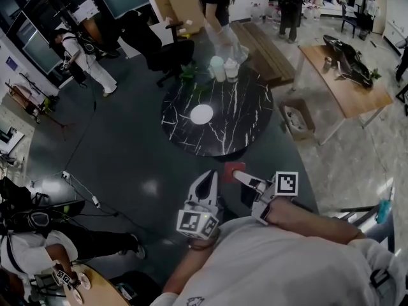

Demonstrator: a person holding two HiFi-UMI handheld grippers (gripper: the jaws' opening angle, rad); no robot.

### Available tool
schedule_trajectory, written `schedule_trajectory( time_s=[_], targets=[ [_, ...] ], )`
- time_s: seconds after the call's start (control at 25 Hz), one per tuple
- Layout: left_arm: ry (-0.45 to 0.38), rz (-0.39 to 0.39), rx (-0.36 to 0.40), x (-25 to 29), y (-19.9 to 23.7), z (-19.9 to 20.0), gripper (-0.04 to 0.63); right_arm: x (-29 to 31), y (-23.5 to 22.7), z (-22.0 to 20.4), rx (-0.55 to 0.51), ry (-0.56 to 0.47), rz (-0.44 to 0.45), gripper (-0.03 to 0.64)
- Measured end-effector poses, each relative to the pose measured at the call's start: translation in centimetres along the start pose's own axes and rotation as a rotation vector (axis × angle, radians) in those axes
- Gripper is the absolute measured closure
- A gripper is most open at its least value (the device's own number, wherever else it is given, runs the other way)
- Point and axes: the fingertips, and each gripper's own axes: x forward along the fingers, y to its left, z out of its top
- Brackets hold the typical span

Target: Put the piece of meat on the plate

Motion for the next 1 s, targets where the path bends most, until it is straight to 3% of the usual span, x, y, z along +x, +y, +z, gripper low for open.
schedule_trajectory(
  time_s=[0.4, 1.0],
  targets=[
    [-0.009, -0.057, -0.004, 3.8, 2.6, 0.6, 0.588, 2.8, -1.0, 3.0, 0.001, -0.035, -0.005, 0.526],
    [-0.005, -0.104, -0.002, 9.0, 13.7, 2.0, 0.588, 13.1, -3.9, 7.9, -0.011, -0.087, -0.025, 0.526]
  ],
)
